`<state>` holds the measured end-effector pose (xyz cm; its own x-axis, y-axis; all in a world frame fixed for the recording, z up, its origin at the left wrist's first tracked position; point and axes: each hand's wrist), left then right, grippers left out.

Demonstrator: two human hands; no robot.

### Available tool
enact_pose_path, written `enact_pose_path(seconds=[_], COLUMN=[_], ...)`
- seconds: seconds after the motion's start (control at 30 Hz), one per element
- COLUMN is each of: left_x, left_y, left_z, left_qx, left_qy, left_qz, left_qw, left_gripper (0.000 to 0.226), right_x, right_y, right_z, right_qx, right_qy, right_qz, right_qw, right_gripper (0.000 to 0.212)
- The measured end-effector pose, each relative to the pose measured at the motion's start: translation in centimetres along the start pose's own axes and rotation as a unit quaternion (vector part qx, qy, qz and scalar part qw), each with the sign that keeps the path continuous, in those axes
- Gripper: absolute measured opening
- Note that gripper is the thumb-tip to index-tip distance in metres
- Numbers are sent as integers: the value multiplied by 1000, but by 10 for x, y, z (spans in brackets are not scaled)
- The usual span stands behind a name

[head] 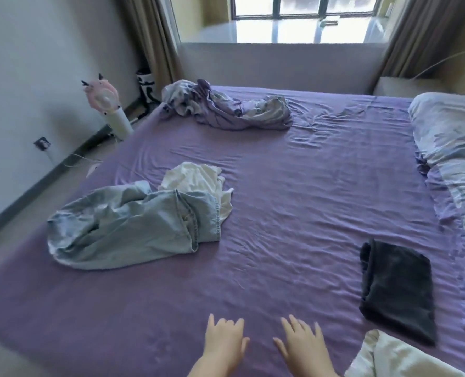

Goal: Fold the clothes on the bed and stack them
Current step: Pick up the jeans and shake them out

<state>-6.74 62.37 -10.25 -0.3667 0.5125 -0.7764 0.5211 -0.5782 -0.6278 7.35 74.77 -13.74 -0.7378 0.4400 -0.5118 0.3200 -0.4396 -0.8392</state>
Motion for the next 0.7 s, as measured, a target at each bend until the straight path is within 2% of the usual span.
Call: enact_pose_path(seconds=[0.1, 0.2, 0.27, 0.3, 0.33, 0.37, 0.4, 0.47, 0.6, 0.7], left_x=[-3, 1, 7, 10, 14, 18, 23, 34, 61, 84], left_y=[-23, -49, -66, -74, -82, -89, -97, -113, -144, -158], left_z=[64, 125, 165, 185, 206, 227, 247, 286, 354, 402], left_qx=[-11, -20, -28, -31, -36, -40, -42, -47, -90, -117], left_qy=[-13, -16, -21, -25, -32, -40, -51, -70, -98, -116], left_qz=[-10, -30, -43, -48, -53, -58, -62, -72, -106, -124], left_qw=[1000, 999, 998, 998, 997, 997, 996, 994, 985, 979], left_gripper=[52, 53, 53, 53, 53, 53, 52, 52, 50, 52], right_x=[31, 54, 81, 92, 105, 112, 123, 153, 194, 228], right_y=[-25, -68, -82, -88, -95, -102, -98, -97, -120, -136], right_z=[54, 120, 161, 178, 193, 205, 216, 239, 289, 314], right_qx=[7, -24, -28, -14, -27, -15, -21, -24, -53, -61], right_qy=[7, -2, -48, -55, -57, -56, -47, -46, -69, -92], right_qz=[3, 109, 8, -2, 10, 58, 59, -14, -13, 19], right_qw=[1000, 994, 998, 998, 998, 997, 997, 999, 996, 994], right_gripper=[64, 65, 62, 60, 57, 56, 55, 54, 65, 58])
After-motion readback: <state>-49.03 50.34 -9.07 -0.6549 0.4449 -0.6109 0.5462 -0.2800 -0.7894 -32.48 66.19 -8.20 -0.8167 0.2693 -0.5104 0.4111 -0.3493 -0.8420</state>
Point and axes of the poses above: each hand's wrist, its own x-axis towards the middle knuckle, its own y-axis out of the palm, z = x × y, and after that the axes turned 12 degrees about z, right-handed
